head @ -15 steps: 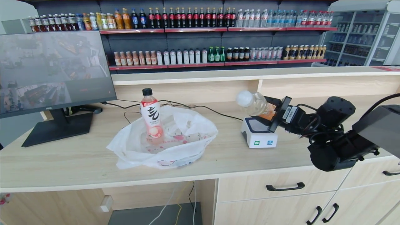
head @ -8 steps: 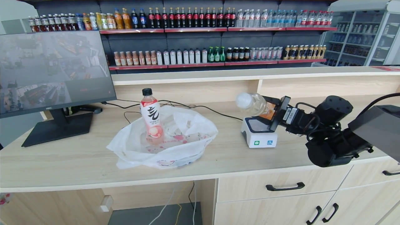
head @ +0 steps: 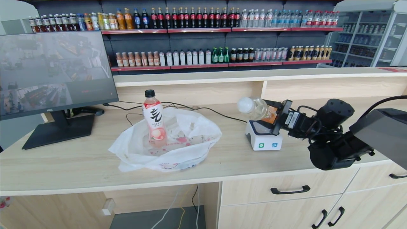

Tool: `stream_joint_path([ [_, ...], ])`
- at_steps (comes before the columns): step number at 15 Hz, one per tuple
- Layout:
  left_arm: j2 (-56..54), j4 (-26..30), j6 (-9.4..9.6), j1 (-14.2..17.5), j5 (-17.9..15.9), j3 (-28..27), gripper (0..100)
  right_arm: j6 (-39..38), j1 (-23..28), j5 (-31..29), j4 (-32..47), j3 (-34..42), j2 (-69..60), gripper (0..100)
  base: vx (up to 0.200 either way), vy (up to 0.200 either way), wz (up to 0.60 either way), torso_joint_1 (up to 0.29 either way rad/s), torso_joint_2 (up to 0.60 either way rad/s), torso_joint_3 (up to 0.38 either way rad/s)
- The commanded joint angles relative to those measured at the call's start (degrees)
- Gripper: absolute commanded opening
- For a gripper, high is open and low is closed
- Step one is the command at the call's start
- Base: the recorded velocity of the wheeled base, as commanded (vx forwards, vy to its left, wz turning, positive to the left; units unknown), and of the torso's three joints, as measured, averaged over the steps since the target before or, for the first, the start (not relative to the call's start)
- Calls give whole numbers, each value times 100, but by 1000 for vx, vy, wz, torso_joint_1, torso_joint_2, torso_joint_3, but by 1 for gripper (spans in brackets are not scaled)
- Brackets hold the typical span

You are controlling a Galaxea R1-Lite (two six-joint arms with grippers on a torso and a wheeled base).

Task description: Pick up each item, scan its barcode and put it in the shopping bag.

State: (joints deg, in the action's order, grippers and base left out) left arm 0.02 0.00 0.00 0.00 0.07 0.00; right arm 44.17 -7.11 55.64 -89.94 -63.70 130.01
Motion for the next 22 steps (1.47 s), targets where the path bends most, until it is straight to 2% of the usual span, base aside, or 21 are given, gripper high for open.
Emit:
stream_joint_path([
  [1,-2,0,0,0,1,0,100,4,8,0,-6,15,-20,0,0,0,0,0,0,0],
  [15,-2,0,0,0,1,0,100,13,-28,-79,-6,182,-169,0,0,0,0,0,0,0],
  [19,-2,0,0,0,1,0,100,-40,-45,-299,-6,349,-363,0,0,0,0,0,0,0],
  [22,-2,0,0,0,1,0,100,-172,-80,-879,-6,868,-705,0,0,0,0,0,0,0],
])
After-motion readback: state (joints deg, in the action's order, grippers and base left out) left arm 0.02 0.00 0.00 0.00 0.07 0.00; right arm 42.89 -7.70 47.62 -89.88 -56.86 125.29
